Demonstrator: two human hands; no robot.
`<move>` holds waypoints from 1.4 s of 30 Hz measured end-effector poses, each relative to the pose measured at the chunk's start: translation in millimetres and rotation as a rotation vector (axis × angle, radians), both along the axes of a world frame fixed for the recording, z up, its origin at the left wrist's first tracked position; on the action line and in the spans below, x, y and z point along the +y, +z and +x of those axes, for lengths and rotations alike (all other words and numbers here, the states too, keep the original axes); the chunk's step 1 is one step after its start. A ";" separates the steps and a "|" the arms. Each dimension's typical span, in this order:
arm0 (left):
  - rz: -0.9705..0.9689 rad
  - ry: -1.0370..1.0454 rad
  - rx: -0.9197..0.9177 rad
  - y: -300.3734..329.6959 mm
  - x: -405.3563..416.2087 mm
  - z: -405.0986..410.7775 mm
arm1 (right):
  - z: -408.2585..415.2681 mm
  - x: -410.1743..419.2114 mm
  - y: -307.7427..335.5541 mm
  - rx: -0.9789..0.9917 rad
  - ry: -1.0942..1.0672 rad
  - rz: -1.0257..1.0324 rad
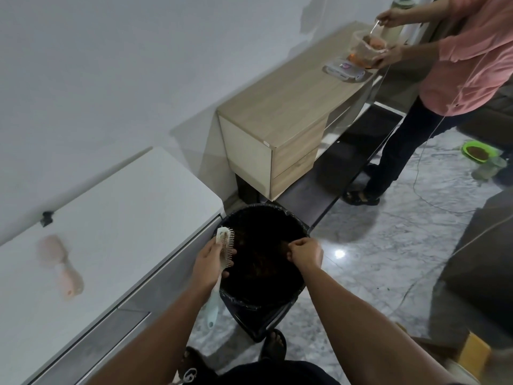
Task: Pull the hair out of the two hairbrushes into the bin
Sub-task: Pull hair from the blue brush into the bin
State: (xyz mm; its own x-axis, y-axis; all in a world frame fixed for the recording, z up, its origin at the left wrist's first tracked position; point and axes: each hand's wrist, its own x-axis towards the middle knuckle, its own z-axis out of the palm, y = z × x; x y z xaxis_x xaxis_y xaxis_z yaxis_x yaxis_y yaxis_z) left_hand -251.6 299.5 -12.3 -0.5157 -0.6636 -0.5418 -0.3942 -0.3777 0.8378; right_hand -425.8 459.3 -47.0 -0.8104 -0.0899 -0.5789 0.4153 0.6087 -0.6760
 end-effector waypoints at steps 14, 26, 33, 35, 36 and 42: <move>-0.092 -0.066 0.017 7.4 12.1 -14.0 | 18.5 -33.1 20.9 0.148 0.236 -0.173; 0.158 -0.030 0.075 1.0 4.2 -22.4 | 35.5 -51.1 38.7 0.098 0.372 -0.374; 0.242 0.010 0.104 -4.1 9.6 -24.9 | 26.9 -40.8 27.8 0.169 0.350 -0.198; 0.232 0.052 0.123 -4.4 5.3 -25.6 | 13.0 -17.6 17.2 0.089 0.193 -0.118; 0.238 0.070 0.142 -3.4 3.1 -26.1 | 6.2 -7.1 13.9 0.057 0.108 -0.074; 0.313 0.091 0.141 -0.2 -10.8 -28.8 | 2.9 -17.5 23.6 0.080 0.188 -0.148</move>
State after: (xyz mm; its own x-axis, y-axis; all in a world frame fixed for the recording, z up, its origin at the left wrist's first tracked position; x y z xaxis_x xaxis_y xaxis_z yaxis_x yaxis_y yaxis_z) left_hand -280.4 288.7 -12.6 -0.5465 -0.5230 -0.6540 -0.2358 -0.6532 0.7195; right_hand -422.9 441.7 -23.4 -0.8142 -0.3226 -0.4827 0.2454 0.5622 -0.7898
